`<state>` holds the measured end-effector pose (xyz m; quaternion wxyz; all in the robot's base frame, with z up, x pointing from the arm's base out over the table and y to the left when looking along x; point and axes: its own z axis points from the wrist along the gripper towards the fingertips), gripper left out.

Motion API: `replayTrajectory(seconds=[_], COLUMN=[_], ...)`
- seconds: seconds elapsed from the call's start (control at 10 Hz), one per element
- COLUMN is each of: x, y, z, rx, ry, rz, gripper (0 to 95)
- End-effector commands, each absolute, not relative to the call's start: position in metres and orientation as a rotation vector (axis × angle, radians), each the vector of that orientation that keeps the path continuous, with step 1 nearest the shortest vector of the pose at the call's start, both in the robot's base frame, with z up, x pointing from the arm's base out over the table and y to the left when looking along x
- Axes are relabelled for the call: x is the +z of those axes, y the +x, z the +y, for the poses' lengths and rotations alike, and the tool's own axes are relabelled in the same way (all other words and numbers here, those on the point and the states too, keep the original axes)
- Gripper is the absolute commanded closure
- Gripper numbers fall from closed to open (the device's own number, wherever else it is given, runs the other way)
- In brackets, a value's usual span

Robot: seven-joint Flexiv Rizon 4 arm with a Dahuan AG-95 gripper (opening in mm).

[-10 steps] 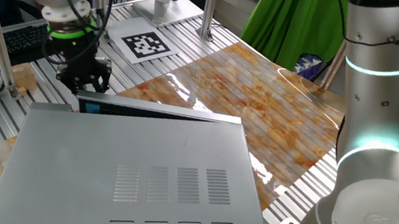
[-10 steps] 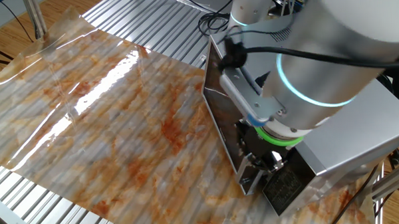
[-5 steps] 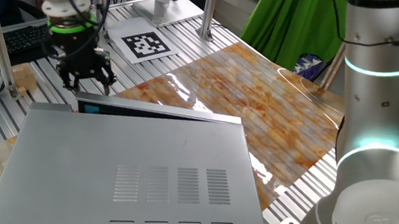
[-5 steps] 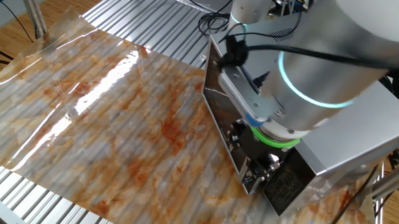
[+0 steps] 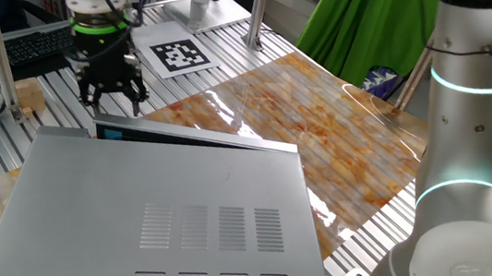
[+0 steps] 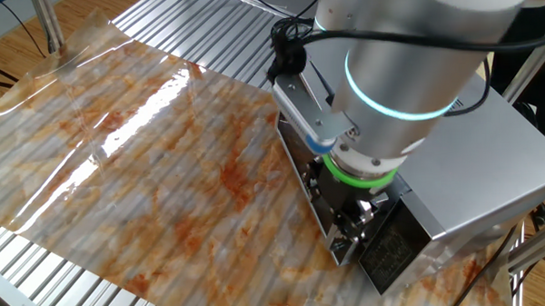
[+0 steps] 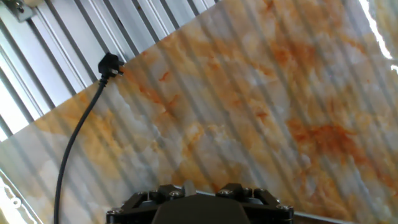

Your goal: Open the microwave door

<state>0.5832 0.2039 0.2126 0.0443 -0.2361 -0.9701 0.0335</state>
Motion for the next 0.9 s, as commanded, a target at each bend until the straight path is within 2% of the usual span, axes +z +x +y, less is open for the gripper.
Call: replayTrajectory(seconds=[0.1,0.3,0.4,0.5,0.6,0.8,0.9], x=[0.214,0.216,0.217,0.217,0.217,0.217,0.214], y=[0.582,0.587,0.588,0.590,0.594,0.600,0.601], z=[0.199,0.194,0.192,0.187,0.180,0.163,0.151], rx=[0.094,0.074,0.073,0.071,0.066,0.067,0.058], ry=[-0.702,-0.647,-0.620,-0.527,-0.438,-0.322,-0.265], rz=[-2.973,-2.983,-2.988,-3.006,-3.019,-3.028,-3.034], gripper=[38.0,38.0,57.0,57.0,76.0,76.0,95.0])
